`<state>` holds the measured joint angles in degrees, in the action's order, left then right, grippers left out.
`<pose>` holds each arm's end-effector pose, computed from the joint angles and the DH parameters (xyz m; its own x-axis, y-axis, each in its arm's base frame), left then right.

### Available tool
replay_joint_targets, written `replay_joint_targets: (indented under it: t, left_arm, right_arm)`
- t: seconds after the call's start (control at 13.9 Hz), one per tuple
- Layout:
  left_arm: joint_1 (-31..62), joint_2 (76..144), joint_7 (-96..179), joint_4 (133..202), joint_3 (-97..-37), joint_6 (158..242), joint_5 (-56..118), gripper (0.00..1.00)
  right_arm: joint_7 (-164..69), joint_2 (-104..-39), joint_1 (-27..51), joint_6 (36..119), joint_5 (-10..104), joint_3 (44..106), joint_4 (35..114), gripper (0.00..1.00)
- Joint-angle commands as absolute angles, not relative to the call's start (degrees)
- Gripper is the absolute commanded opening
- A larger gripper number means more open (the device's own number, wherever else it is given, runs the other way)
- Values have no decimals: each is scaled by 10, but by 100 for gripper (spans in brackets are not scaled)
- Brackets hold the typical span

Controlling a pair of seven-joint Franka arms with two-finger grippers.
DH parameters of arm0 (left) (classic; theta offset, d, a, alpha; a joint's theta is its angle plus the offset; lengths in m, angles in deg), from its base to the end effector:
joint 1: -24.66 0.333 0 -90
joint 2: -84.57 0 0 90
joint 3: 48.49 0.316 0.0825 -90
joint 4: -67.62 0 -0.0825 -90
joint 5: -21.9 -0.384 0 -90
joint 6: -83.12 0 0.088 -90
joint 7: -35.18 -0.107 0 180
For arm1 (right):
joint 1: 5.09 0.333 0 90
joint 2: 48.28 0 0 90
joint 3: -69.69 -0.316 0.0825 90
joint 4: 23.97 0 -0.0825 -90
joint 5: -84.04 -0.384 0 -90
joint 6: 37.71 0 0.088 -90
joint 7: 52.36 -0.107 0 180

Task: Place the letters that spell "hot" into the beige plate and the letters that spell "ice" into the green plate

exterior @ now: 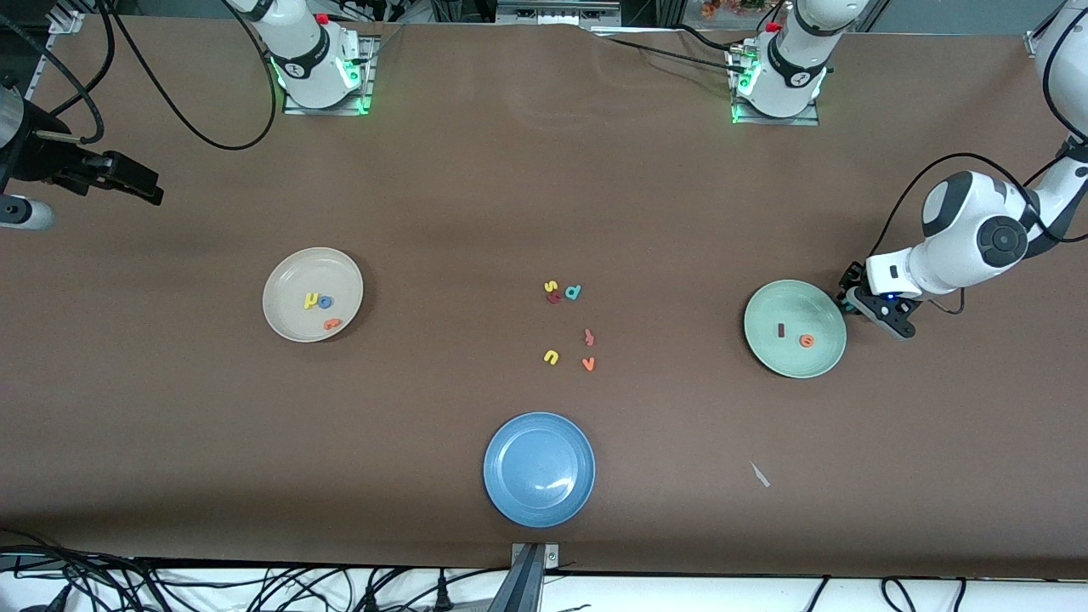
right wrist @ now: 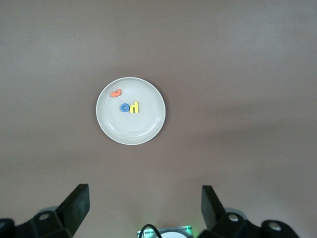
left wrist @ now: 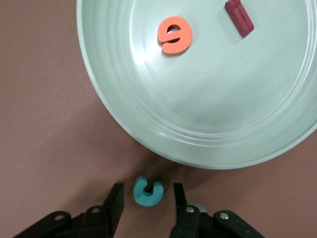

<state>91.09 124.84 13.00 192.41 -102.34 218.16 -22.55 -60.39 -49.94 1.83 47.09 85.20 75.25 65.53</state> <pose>0.5260 0.1033 0.1770 0.7622 -0.6468 -0.0264 -0.6414 -0.7602 0.1038 0.5527 0.0116 0.6052 0.9873 -0.1183 -0.1063 -0.1149 -0.9926 0.0383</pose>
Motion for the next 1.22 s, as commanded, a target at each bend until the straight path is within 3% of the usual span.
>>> replay_joint_targets:
  t: [0.0,0.22,0.36,0.43,0.79,1.15]
  left_arm:
    - [899,1264,124,1915,-1005,2208,-244,48]
    - [897,1264,122,1918,-996,2211,-244,45]
    - [895,1264,111,1916,-995,2211,-244,3]
    - [894,1263,111,1915,-995,2211,-244,0]
    - [896,1234,110,1901,-1006,2194,-243,0]
    - [880,1224,118,1796,-1097,2015,-214,0]
  right_arm:
    - [-597,-502,14,463,842,752,644,100]
    - [-597,-502,14,463,842,752,644,100]
    - [-597,-502,14,463,842,752,644,100]
    - [-597,-502,14,463,842,752,644,100]
    - [-597,-502,14,463,842,752,644,100]
    - [-597,-502,13,463,842,752,644,100]
